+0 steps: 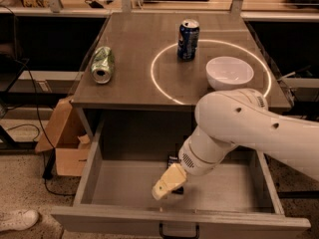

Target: Pick rxbar blueberry from top drawer and place on counter

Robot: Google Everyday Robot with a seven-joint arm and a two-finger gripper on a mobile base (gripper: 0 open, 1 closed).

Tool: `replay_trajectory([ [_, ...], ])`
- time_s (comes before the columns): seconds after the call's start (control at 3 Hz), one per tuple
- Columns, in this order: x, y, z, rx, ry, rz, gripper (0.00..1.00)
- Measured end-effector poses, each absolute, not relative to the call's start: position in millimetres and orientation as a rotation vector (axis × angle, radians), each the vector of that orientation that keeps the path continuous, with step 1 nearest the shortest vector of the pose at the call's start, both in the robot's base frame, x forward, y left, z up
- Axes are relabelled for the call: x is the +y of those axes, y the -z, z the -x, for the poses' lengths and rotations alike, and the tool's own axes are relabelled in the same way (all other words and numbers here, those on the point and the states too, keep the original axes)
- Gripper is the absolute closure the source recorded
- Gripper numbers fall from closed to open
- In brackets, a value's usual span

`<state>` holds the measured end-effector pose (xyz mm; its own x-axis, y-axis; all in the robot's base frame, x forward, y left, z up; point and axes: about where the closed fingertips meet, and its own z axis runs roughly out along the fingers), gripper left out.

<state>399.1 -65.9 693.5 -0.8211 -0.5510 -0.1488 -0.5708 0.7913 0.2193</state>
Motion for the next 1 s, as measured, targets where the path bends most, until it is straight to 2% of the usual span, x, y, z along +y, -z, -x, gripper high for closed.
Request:
replay_trajectory([
  [1.0, -46, -669, -419, 2.965, -0.457, 0.674, 0.00],
])
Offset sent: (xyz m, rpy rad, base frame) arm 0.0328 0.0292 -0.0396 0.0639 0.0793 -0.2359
